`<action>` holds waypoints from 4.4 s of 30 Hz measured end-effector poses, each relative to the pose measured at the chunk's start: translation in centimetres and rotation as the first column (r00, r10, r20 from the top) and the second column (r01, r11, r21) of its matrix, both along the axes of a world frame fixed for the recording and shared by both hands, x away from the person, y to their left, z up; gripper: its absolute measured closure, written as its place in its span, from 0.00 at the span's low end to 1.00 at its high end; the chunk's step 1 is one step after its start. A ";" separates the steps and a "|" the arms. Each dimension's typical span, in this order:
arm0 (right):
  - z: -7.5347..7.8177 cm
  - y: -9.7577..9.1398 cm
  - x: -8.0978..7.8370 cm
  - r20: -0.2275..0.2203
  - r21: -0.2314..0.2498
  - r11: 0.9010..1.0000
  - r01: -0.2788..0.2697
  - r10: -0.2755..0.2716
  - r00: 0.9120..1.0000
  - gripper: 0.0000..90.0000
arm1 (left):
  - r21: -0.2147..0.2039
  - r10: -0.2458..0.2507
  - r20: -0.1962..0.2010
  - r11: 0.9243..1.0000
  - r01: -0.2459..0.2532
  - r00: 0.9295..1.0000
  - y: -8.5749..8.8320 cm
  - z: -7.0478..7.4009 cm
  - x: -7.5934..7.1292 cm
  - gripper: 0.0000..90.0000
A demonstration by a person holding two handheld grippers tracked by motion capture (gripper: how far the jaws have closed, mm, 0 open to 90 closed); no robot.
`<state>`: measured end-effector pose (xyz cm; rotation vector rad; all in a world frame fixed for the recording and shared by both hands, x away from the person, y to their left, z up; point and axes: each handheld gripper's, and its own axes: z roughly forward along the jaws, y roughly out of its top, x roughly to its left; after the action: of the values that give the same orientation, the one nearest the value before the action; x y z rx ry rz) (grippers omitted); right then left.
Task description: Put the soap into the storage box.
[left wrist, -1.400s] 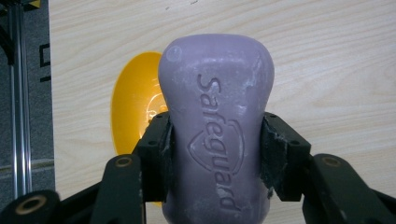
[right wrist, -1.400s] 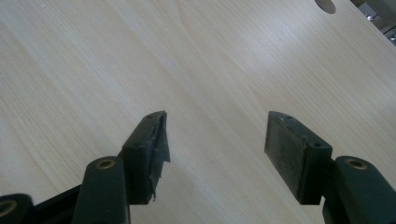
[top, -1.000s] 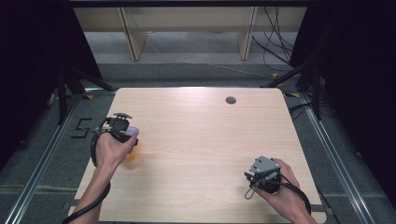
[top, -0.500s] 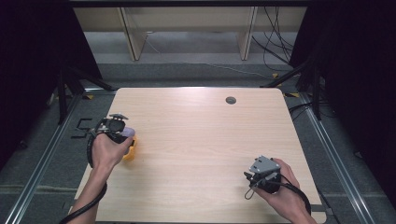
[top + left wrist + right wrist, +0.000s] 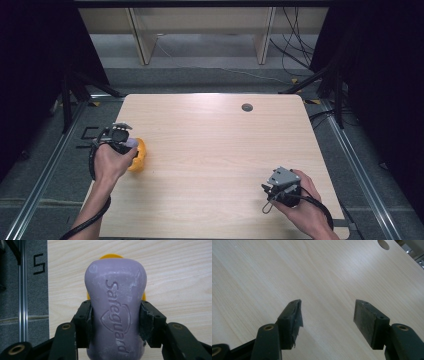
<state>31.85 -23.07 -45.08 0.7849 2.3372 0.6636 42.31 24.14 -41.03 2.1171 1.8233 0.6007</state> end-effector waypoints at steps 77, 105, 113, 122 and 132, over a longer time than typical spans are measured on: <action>-0.1 0.0 0.1 -0.014 -0.005 1.000 -0.002 0.001 1.000 0.44 | -0.027 0.053 -0.099 0.998 -0.056 0.994 -0.3 -4.4 3.9 0.54; -0.1 0.0 0.0 -0.012 -0.003 1.000 -0.003 0.003 1.000 0.44 | -0.131 -0.054 0.088 0.989 0.066 0.995 -0.1 -0.5 -1.6 0.37; -0.1 0.0 0.0 -0.012 -0.004 1.000 -0.002 0.002 1.000 0.44 | -0.172 -0.081 0.123 0.980 0.102 0.989 0.0 -0.9 -4.4 0.36; -0.1 0.0 0.0 -0.012 -0.005 1.000 0.001 -0.001 1.000 0.43 | -0.235 -0.092 0.134 0.964 0.122 0.987 0.5 -2.8 -7.3 0.36; -0.2 0.0 0.0 -0.011 -0.006 1.000 -0.009 0.009 1.000 0.43 | -0.253 -0.131 0.150 0.953 0.166 0.980 0.7 -6.0 -9.9 0.36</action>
<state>31.90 -23.11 -45.23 0.7777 2.3526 0.6578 32.40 24.88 -47.07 1.9647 1.5594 0.4225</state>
